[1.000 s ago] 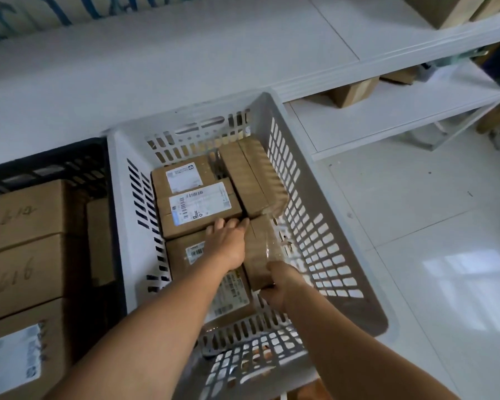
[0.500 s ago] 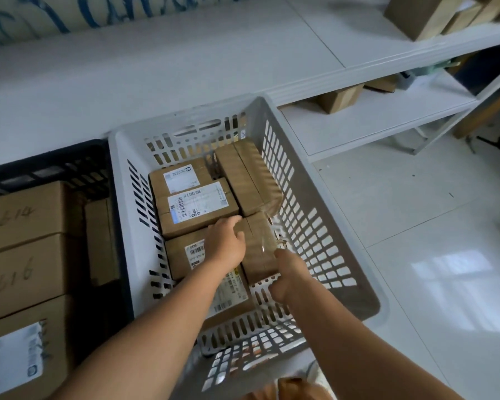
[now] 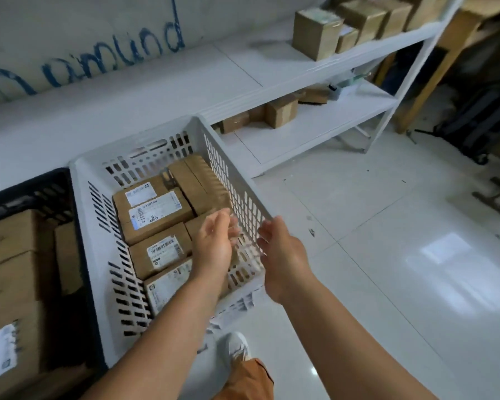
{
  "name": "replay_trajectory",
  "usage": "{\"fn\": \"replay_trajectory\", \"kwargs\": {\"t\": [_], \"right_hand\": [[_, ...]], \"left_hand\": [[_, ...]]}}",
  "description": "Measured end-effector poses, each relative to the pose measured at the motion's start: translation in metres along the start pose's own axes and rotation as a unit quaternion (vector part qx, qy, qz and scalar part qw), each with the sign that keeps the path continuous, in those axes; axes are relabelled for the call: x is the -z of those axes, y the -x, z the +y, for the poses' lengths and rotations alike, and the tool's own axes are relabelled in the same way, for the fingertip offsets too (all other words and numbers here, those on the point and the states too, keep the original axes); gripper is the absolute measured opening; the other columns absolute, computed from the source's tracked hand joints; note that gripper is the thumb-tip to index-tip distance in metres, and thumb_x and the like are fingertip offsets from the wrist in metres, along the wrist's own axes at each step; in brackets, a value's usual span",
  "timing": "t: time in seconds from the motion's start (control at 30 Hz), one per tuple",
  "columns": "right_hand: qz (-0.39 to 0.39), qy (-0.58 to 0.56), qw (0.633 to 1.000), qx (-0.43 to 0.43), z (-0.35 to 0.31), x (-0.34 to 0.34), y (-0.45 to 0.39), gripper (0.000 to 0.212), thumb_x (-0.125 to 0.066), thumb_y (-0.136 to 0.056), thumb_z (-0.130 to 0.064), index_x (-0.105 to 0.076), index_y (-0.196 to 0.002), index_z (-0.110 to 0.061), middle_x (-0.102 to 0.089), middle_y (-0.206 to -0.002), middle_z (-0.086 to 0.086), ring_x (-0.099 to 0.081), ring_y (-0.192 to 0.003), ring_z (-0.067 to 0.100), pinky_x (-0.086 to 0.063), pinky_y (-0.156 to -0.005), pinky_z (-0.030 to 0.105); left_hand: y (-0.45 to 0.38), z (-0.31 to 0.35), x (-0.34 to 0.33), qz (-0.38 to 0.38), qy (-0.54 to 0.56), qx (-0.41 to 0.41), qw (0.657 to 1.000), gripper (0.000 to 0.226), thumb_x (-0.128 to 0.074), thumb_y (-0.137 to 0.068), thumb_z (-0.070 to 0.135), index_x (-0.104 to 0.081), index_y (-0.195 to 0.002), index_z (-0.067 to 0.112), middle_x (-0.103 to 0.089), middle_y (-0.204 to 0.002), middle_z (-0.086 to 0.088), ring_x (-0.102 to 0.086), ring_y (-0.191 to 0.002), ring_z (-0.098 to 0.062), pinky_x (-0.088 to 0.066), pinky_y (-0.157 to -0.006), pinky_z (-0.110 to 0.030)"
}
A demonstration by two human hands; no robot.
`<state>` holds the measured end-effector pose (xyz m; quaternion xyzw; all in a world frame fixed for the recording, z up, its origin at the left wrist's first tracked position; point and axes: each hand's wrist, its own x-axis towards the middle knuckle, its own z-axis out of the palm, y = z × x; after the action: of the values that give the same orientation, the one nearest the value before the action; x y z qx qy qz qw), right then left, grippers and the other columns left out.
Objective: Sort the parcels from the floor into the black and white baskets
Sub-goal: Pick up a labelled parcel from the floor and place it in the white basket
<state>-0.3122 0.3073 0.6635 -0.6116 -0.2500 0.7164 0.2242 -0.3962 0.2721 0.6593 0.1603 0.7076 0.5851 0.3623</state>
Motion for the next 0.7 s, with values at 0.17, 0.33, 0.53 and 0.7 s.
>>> {"fn": "replay_trajectory", "kwargs": {"t": [0.17,0.33,0.53,0.7], "right_hand": [[0.039,-0.055,0.996,0.052,0.007,0.092,0.040,0.036,-0.035,-0.097,-0.042,-0.061,-0.081,-0.023,-0.061,-0.112,-0.002,-0.055,-0.106,0.017,-0.035,-0.084,0.032],[0.112,-0.129,0.981,0.090,0.018,0.185,0.073,0.035,-0.031,-0.098,-0.040,-0.062,-0.086,-0.027,-0.063,-0.108,-0.009,-0.056,-0.110,0.012,-0.033,-0.094,0.031],[0.220,-0.229,0.943,0.098,0.038,0.278,0.098,0.035,-0.030,-0.099,-0.040,-0.060,-0.102,-0.024,-0.062,-0.109,-0.010,-0.056,-0.110,0.013,-0.032,-0.096,0.033],[0.306,-0.306,0.896,0.097,0.054,0.334,0.114,0.038,-0.029,-0.101,-0.039,-0.060,-0.108,-0.020,-0.062,-0.114,-0.008,-0.055,-0.111,0.013,-0.031,-0.098,0.034]], "left_hand": [[0.073,-0.013,-0.058,-0.083,-0.007,0.020,0.996,0.018,-0.045,-0.099,0.031,-0.062,-0.097,0.024,-0.068,-0.100,-0.001,-0.064,-0.092,-0.015,-0.051,-0.078,-0.028],[0.140,-0.030,-0.114,-0.198,-0.036,0.020,0.979,0.020,-0.041,-0.100,0.030,-0.058,-0.109,0.023,-0.065,-0.106,0.002,-0.062,-0.098,-0.014,-0.050,-0.082,-0.026],[0.201,-0.055,-0.184,-0.327,-0.107,0.031,0.938,0.016,-0.041,-0.100,0.031,-0.057,-0.097,0.028,-0.064,-0.106,0.002,-0.061,-0.097,-0.016,-0.048,-0.084,-0.030],[0.240,-0.075,-0.232,-0.430,-0.169,0.036,0.886,0.019,-0.039,-0.101,0.033,-0.056,-0.104,0.024,-0.062,-0.107,0.003,-0.060,-0.099,-0.015,-0.048,-0.089,-0.032]]}}
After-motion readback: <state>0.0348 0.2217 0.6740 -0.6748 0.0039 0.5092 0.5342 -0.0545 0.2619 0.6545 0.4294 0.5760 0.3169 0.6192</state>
